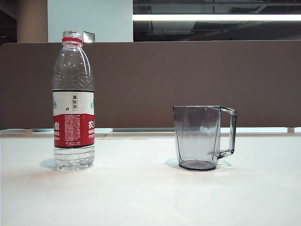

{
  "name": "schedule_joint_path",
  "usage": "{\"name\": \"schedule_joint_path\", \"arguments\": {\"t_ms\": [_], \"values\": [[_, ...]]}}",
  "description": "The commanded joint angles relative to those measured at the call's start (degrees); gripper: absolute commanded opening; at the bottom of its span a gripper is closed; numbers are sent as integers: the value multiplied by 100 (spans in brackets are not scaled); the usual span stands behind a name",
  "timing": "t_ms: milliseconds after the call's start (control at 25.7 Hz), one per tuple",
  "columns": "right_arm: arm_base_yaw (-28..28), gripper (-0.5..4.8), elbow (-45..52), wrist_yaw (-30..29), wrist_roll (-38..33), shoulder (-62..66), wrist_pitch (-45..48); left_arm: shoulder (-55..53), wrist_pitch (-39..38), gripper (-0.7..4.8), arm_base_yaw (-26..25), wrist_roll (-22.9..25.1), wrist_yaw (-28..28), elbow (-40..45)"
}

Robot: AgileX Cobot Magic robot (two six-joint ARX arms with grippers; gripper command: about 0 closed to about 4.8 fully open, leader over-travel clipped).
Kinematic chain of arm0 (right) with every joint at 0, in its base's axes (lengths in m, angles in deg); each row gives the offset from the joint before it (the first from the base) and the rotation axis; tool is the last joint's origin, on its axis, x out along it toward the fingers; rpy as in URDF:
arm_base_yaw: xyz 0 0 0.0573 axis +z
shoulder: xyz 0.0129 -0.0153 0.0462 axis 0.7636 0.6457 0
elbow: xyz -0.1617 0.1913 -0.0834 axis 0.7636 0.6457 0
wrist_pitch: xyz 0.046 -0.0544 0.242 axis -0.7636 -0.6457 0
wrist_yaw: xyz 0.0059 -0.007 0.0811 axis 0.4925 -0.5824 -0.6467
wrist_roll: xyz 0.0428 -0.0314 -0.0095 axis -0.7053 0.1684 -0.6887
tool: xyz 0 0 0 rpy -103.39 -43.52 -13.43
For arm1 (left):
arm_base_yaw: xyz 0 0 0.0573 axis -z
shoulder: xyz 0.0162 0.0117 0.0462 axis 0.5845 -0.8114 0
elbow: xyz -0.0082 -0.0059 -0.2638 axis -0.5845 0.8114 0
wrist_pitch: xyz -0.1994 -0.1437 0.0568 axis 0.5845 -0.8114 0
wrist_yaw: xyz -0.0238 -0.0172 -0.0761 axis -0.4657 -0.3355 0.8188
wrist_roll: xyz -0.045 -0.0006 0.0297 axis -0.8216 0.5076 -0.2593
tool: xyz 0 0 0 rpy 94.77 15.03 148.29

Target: Pick up the mineral water bottle with the left hand on the table and pour water into the mug until it's half full.

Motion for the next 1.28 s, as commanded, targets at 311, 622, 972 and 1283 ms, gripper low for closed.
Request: {"name": "schedule_joint_path", "arguments": {"t_ms": [311,622,972,1283], "values": [[-7,-5,-649,-234,-22,33,177,-44,199,-6,0,-269,-4,-511],[13,-5,-1799,-623,-22,855,-162,-1043,107,-6,9,-686,756,-1322],[455,-5,-2706,-1141,-20,2157,-179,-2524,402,-6,992,-680,778,-2059],[1574,-5,-2918,-669,-17,2564,-691,-3320,509,-6,1862,-647,501,-2256]]}}
